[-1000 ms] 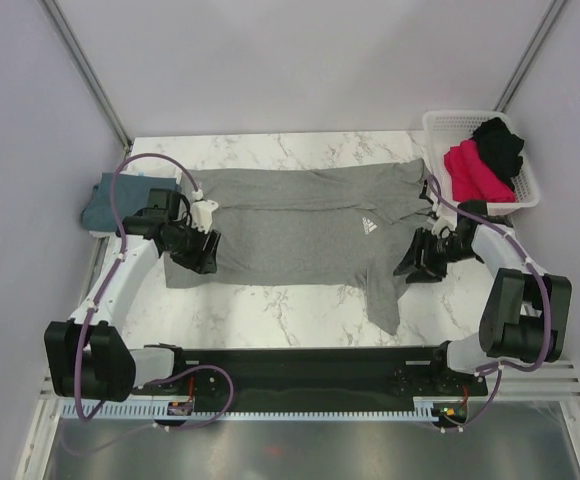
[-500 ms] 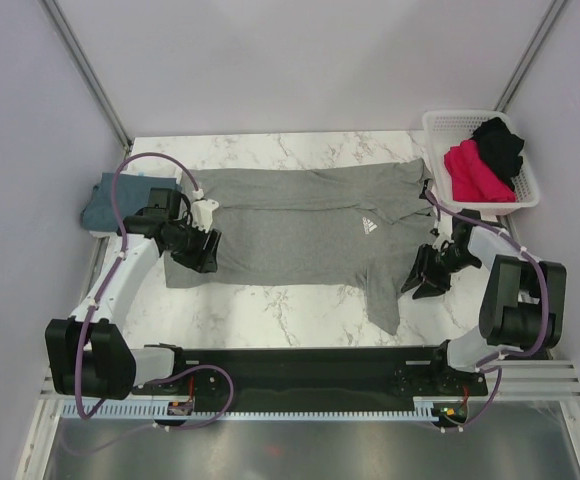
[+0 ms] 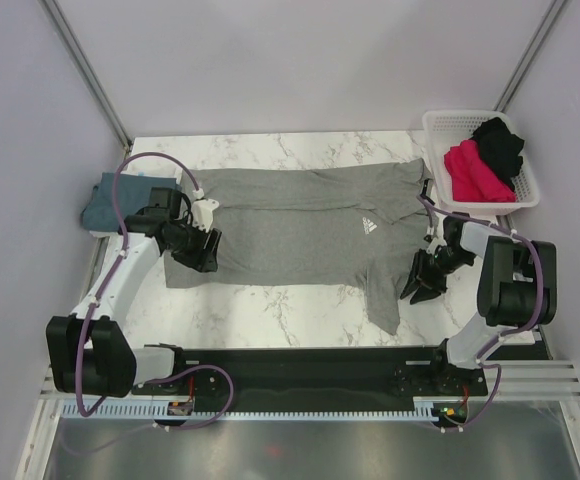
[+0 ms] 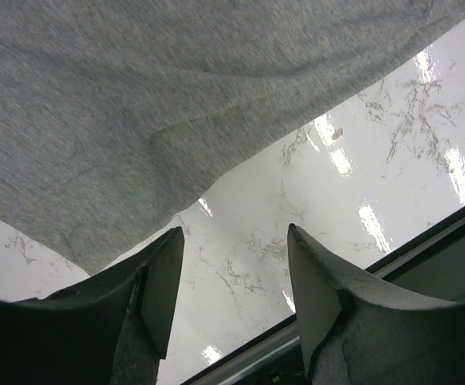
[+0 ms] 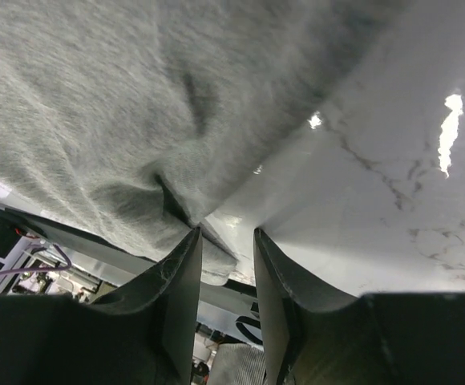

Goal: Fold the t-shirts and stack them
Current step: Fold the tshirt

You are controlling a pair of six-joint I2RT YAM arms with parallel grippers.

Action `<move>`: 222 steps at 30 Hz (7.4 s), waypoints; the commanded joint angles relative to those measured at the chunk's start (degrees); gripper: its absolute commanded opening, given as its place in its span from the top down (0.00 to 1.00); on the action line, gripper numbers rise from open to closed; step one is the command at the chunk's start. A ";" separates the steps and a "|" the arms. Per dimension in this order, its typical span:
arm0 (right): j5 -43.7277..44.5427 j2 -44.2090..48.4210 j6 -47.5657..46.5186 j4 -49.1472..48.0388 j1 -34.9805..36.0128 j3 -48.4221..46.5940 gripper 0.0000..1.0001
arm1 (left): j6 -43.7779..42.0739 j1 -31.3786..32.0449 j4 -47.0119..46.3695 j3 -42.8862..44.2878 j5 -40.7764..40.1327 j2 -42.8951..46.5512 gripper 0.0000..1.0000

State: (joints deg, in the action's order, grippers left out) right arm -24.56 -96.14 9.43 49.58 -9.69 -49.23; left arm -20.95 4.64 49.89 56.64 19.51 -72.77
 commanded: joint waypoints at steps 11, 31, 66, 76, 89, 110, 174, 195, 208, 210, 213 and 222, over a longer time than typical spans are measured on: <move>1.44 -3.44 0.50 -5.02 2.58 -2.45 0.69 | 2.67 0.19 -2.08 1.98 -0.26 -0.88 0.38; 6.45 -5.38 1.29 -7.57 3.45 -4.64 0.78 | 2.84 0.19 -1.64 0.57 -0.26 1.32 0.38; 18.32 2.88 -4.50 2.70 -2.26 -13.16 0.66 | 3.81 0.10 -3.04 1.63 1.76 0.53 0.38; 8.93 16.73 -43.92 13.35 -0.68 -18.63 0.55 | -2.76 0.19 -5.23 -3.11 -0.61 2.01 0.37; -0.31 36.98 -93.88 15.19 0.73 7.04 0.60 | -9.73 0.19 -9.90 -7.08 -3.07 3.17 0.37; -5.41 45.00 -113.67 20.73 1.87 16.71 0.59 | -6.47 0.19 -11.92 -6.19 -4.47 -1.67 0.37; -3.04 30.66 -97.59 -0.54 11.01 18.03 0.96 | -23.00 -14.40 -10.16 -7.95 -9.84 -11.42 0.48; 1.18 33.19 -82.48 -6.86 12.86 13.47 1.00 | -25.36 -16.69 -4.10 -6.11 -3.78 -13.27 0.98; 2.76 32.16 -62.79 -18.20 12.51 -1.38 1.00 | -28.18 -16.60 6.62 6.81 -0.09 -15.64 0.98; 3.02 30.41 -61.21 -20.30 12.42 -3.84 1.00 | -28.53 -16.68 7.85 9.00 0.44 -16.26 0.98; 3.55 27.95 -58.58 -23.03 11.63 -7.35 1.00 | -28.62 -16.60 8.64 11.56 0.88 -16.96 0.98; 3.11 20.56 -52.76 -28.84 7.15 -18.17 1.00 | -26.87 -16.68 8.65 15.78 2.46 -18.28 0.98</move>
State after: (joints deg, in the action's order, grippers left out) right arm -21.08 -74.35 -47.09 25.63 -1.69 -63.00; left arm -46.85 -11.81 57.47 69.80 19.49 -90.43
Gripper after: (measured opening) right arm 0.010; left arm 0.028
